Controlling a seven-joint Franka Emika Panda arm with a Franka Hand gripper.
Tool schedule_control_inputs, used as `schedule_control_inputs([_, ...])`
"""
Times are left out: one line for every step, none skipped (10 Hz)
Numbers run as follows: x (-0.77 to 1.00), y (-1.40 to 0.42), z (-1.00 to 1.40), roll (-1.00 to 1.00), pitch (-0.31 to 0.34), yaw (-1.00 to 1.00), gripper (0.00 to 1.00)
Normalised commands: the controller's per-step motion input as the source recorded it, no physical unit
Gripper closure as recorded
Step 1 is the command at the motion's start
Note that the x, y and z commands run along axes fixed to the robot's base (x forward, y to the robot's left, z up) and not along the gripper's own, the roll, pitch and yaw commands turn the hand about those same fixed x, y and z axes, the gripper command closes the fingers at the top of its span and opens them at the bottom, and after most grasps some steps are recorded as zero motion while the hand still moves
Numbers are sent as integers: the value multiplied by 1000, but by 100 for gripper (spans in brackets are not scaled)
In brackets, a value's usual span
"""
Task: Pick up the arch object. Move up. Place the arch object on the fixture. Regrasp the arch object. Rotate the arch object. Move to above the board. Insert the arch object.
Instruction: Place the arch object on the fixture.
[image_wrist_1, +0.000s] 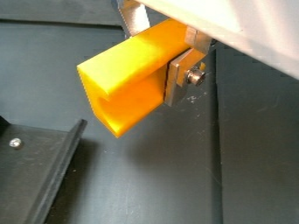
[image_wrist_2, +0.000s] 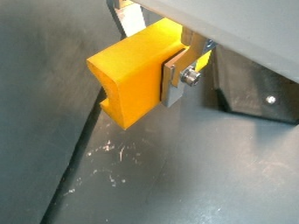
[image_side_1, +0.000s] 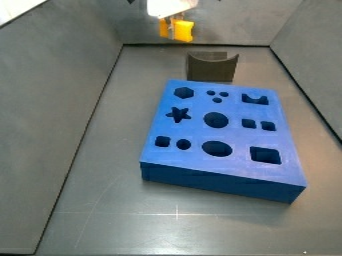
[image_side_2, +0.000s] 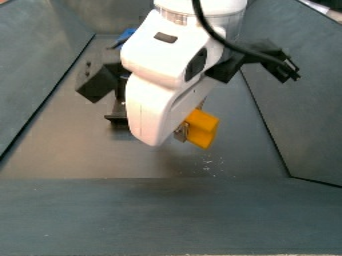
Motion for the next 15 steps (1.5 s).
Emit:
schedule_control_inputs([-9, -1, 1000, 24, 36, 4, 100])
schedule_control_inputs([-11, -1, 1000, 35, 49, 1, 100])
schedule_control_inputs([-17, -4, 1000, 54, 73, -5, 100])
schedule_control_inputs([-20, -5, 1000, 68, 85, -3, 100])
schedule_control_inputs([-24, -9, 1000, 81, 98, 6, 100])
schedule_control_inputs([-24, -11, 1000, 88, 105, 9, 100])
schedule_control_inputs([-26, -16, 1000, 102, 115, 13, 100])
schedule_control_inputs([-27, -17, 1000, 106, 121, 18, 100])
schedule_control_inputs([-29, -17, 1000, 115, 124, 23, 100])
schedule_control_inputs([-31, -22, 1000, 122, 133, 29, 100])
schedule_control_inputs([-28, -22, 1000, 122, 131, 31, 100])
schedule_control_inputs([-28, -20, 984, 110, 123, 28, 100])
schedule_control_inputs([-27, -14, 882, 107, 122, 28, 100])
schedule_control_inputs([-23, -16, 806, 112, 125, 33, 100])
schedule_control_inputs([-23, -17, 756, 114, 130, 36, 100])
